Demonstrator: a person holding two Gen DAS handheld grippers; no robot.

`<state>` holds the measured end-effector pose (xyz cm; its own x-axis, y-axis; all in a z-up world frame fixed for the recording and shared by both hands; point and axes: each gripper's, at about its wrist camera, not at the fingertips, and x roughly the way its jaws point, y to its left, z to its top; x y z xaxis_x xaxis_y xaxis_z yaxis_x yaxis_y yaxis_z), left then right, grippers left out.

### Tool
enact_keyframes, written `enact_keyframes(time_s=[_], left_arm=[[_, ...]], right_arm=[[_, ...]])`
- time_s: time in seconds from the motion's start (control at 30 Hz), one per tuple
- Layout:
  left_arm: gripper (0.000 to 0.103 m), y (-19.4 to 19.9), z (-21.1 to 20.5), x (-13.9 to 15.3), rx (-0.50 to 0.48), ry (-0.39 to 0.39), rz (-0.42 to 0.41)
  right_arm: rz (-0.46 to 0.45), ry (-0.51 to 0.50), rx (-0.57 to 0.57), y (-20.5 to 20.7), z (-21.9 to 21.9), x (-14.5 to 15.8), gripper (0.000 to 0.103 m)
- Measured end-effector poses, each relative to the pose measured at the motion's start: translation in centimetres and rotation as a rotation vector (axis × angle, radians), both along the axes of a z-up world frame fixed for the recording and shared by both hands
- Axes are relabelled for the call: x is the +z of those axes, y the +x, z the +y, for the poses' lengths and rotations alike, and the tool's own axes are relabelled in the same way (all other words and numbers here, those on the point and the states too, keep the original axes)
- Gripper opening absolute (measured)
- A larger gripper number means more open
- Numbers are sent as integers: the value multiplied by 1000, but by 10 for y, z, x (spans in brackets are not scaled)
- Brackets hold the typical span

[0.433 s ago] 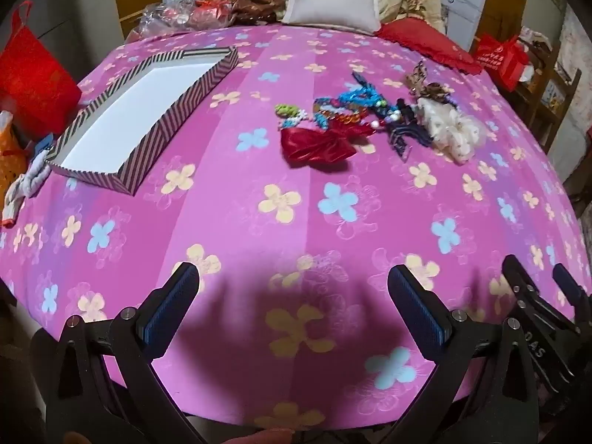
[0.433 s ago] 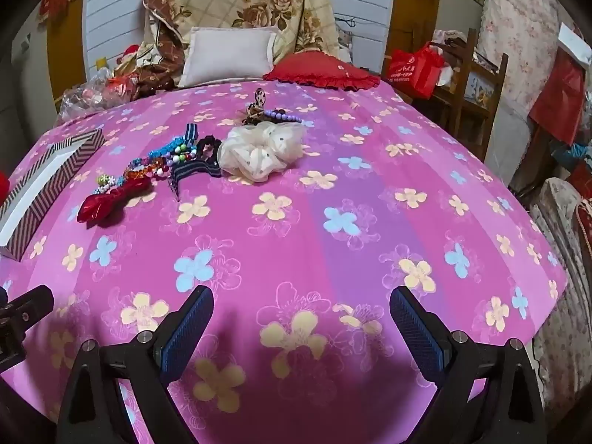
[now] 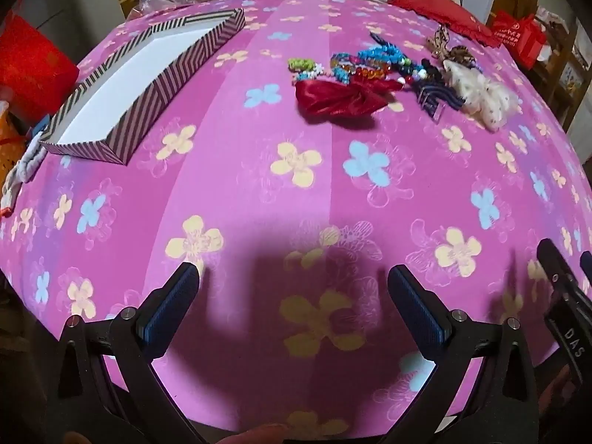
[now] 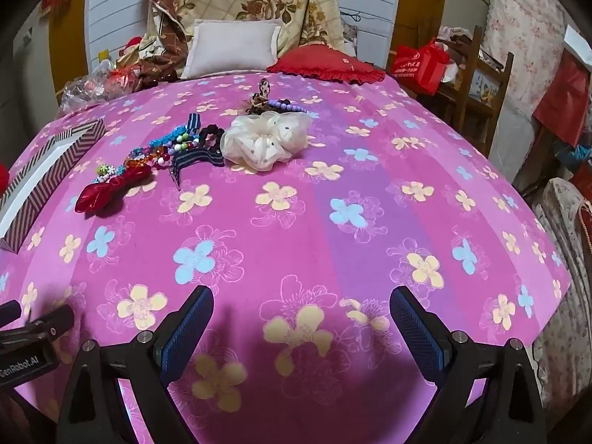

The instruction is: Organize jewelry

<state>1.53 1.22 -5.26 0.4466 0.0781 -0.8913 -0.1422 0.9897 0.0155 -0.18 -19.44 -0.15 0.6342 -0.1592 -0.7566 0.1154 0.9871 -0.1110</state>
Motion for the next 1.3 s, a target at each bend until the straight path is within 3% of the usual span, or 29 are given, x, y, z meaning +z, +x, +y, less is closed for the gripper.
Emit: enact_keyframes(time_s=[0.37,0.77,0.8,0.83,0.9,1.07,1.23,1.3], left_arm=[[102,0,-1,-13,-6,-12,1],[103,-8,-3,-9,-7,-6,-12],[98,-6,-2,-7,-26,-13,8],[86,-6,-1,-2,-35,-21,-3],[84,-8,7,17,-42,-15,-69],[84,5,52,66,3,118,-245],[84,53,113,55,71,277,-156],[84,66,130,46,70,290,-132]], right_arm=[[1,11,8,2,-5,0,95],[-16,12,14,-2,-4,4,95],[-18,11,15,-3,-4,5,95],[-20,8,14,-3,-5,5,95],[-22,8,13,-3,-5,6,95],[-21,5,13,-3,-5,7,95],[-18,-2,26,-3,-1,7,95],[-20,-9,29,-4,1,7,95]])
